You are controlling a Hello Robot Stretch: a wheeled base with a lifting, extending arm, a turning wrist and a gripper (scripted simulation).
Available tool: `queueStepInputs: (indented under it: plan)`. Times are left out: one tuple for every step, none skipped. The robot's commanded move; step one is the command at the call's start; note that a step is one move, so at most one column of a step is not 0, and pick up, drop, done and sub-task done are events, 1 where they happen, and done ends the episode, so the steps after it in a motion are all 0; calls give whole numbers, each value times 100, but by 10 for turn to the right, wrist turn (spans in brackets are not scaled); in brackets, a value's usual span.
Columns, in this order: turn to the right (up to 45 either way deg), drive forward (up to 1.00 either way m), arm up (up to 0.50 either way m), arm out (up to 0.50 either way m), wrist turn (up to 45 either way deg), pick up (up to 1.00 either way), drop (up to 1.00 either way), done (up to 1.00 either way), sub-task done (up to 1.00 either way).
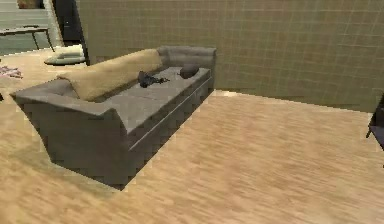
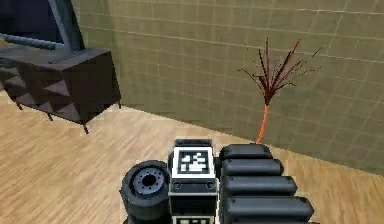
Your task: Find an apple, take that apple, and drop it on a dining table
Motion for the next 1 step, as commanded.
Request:
queueStepInputs:
  plan:
    - [0, 20, 0, 0, 0, 0, 0, 0, 0]
